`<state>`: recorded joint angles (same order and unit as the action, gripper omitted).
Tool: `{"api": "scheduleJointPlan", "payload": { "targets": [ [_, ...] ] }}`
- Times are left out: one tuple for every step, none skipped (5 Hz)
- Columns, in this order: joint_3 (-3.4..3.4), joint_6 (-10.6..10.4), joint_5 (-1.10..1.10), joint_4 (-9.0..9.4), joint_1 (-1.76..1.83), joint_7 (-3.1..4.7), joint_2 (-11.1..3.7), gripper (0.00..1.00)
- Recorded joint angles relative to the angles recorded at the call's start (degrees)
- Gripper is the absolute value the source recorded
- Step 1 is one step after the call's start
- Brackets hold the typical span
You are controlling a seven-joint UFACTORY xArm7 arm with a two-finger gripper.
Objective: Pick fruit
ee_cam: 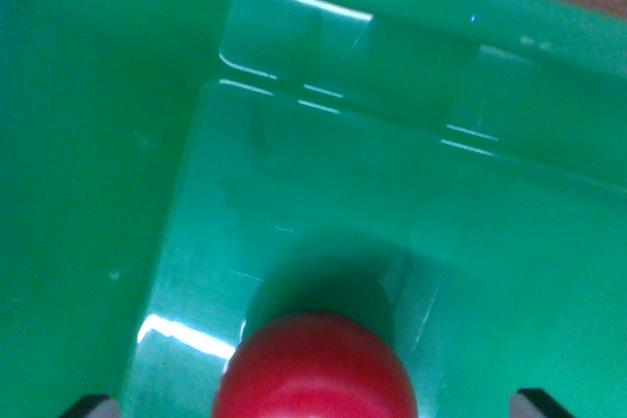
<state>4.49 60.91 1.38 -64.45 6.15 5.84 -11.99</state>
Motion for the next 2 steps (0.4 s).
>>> {"api": "scheduleJointPlan", "payload": {
  "targets": [
    [-0.06,-2.44,0.35,1.93,0.13,0.19,-1.02,0.0],
    [-0.06,-2.44,0.35,1.93,0.13,0.19,-1.02,0.0]
  ]
}}
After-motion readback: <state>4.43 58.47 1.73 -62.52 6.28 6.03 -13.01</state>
